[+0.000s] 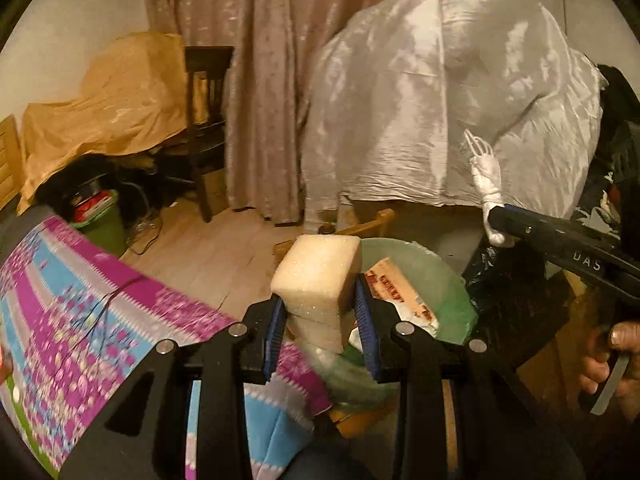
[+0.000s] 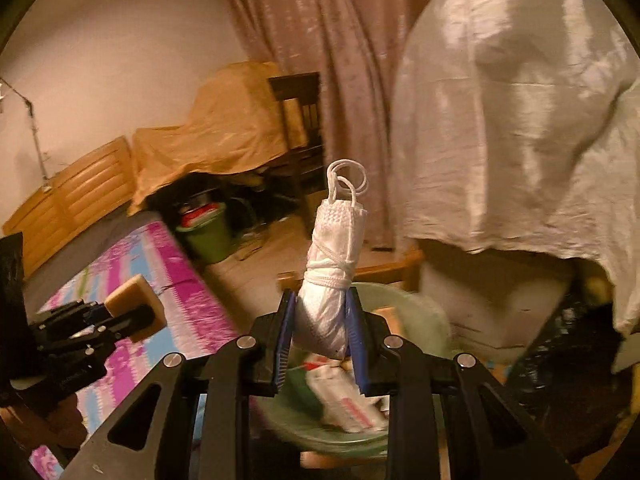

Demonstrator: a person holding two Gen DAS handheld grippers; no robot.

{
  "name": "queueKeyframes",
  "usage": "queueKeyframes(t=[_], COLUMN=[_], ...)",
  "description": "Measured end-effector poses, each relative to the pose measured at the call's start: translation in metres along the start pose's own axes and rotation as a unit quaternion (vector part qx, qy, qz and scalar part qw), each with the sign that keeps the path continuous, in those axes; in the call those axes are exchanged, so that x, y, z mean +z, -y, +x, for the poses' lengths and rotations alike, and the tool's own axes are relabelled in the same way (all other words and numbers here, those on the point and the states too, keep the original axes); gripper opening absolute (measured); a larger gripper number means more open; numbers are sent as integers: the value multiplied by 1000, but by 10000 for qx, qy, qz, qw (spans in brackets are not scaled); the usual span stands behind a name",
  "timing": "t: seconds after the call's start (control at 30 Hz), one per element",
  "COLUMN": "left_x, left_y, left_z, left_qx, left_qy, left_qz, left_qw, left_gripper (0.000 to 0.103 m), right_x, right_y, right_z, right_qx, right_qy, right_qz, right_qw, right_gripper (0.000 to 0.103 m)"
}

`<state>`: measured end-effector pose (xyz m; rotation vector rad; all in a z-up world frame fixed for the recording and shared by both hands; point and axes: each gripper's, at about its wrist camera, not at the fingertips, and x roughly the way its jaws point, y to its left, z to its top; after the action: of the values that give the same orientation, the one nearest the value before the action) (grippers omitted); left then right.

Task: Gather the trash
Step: 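Carry the beige sponge and white wrapped item over to the green bin, then open both tools above the green bin to drop the sponge and item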

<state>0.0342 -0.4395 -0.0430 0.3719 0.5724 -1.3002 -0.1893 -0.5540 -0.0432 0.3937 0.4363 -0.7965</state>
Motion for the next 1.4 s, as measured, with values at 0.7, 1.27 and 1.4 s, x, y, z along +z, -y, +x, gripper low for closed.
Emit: queueKeyframes(t=[0.7,1.27,1.4], left_x=[53,51,26], left_y=[52,16,-2], left_z=[78,91,55], left_qx=[-213,311,800], left_qy=[-439,-573,-264], left_qz=[524,53,-46], left_qw=[9974,9979,9964], left_gripper=[31,60,69], right_x=[5,0,-5], right_y=[49,49,30], right_z=[31,72,54], right_qx=[176,386,739], right_qy=[-590,-819,-445], right_qz=[600,385,308], right_qw=[9963,9951,9958], right_gripper=[27,48,48])
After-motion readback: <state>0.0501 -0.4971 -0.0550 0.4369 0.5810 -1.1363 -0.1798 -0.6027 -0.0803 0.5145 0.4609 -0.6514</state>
